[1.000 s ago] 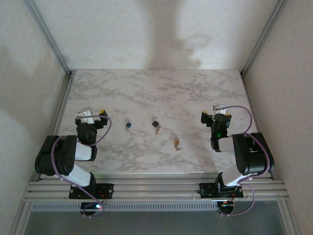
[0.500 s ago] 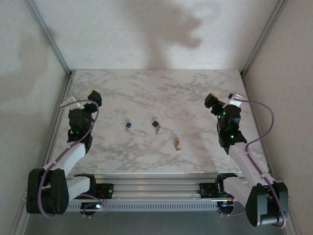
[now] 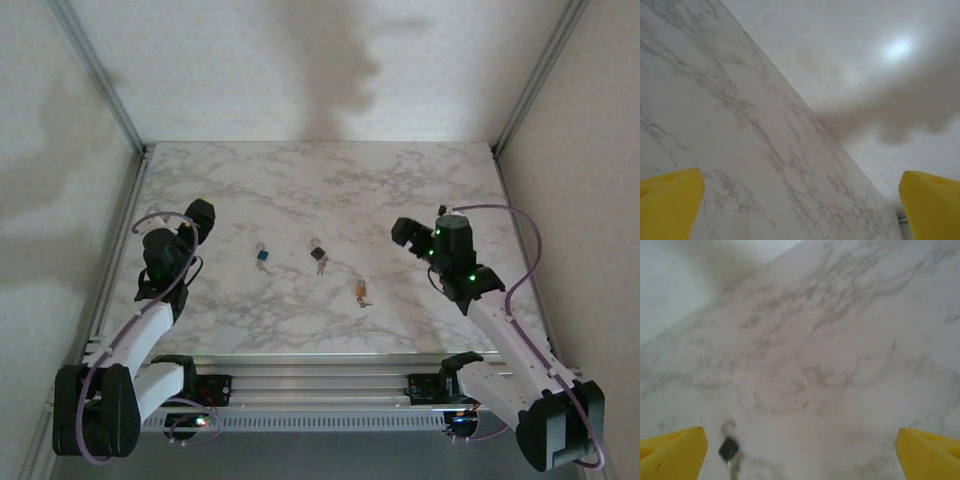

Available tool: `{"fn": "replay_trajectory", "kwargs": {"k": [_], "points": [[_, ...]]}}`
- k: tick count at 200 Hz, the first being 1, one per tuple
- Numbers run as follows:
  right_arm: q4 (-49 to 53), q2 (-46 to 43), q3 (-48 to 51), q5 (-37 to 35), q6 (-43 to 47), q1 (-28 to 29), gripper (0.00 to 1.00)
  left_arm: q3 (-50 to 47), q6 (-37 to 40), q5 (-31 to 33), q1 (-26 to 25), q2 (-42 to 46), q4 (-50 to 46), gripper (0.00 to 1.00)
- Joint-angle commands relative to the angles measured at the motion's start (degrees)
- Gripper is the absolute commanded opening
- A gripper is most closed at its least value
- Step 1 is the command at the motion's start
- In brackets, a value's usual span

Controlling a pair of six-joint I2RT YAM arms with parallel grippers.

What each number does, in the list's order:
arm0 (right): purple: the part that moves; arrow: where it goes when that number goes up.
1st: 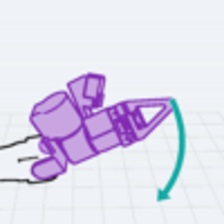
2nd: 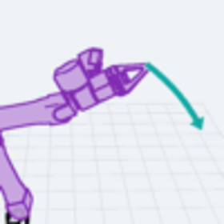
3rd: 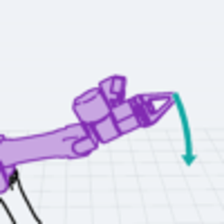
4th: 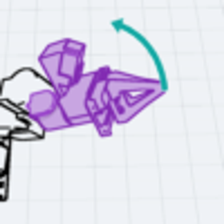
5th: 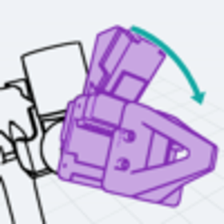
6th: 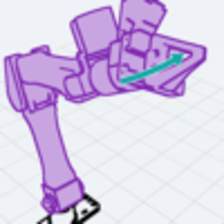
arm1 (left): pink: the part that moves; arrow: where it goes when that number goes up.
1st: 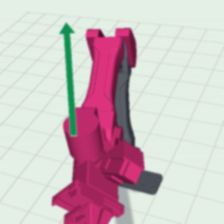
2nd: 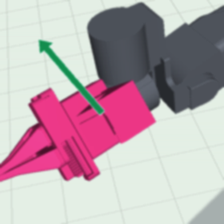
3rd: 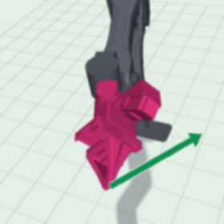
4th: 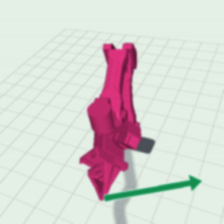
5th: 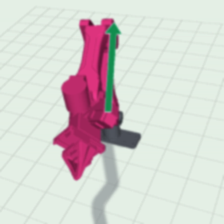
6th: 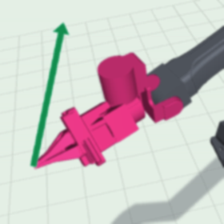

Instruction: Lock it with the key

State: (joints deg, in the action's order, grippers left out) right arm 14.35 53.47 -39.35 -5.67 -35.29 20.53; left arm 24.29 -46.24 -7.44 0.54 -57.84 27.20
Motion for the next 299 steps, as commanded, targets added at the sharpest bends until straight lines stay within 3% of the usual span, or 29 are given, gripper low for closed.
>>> {"fn": "replay_trajectory", "kwargs": {"k": [1,15,79,116,224,299], "points": [[8.66,-2.44,2.28,-3.71,-1.96,4.33,0.93,0.82,3.10,8.68,-2.67,5.46,-7.24,0.99],[9.91,-2.27,2.99,-3.95,-3.04,7.32,0.91,0.49,3.74,12.92,-3.91,7.01,-11.08,1.00],[14.55,4.86,2.56,-13.19,-7.29,21.92,0.85,6.72,5.29,18.74,-6.43,0.86,-25.27,1.00],[13.66,9.30,2.55,-14.37,-10.04,27.97,0.78,7.62,4.86,19.33,-8.88,0.06,-25.79,1.00],[8.15,27.44,-3.48,-10.86,-10.54,30.95,0.61,7.35,5.12,23.79,-14.47,1.55,-29.11,1.00],[9.99,33.96,-7.20,-12.02,-10.68,30.93,0.51,7.52,4.54,24.14,-15.61,1.46,-30.28,0.99]]}}
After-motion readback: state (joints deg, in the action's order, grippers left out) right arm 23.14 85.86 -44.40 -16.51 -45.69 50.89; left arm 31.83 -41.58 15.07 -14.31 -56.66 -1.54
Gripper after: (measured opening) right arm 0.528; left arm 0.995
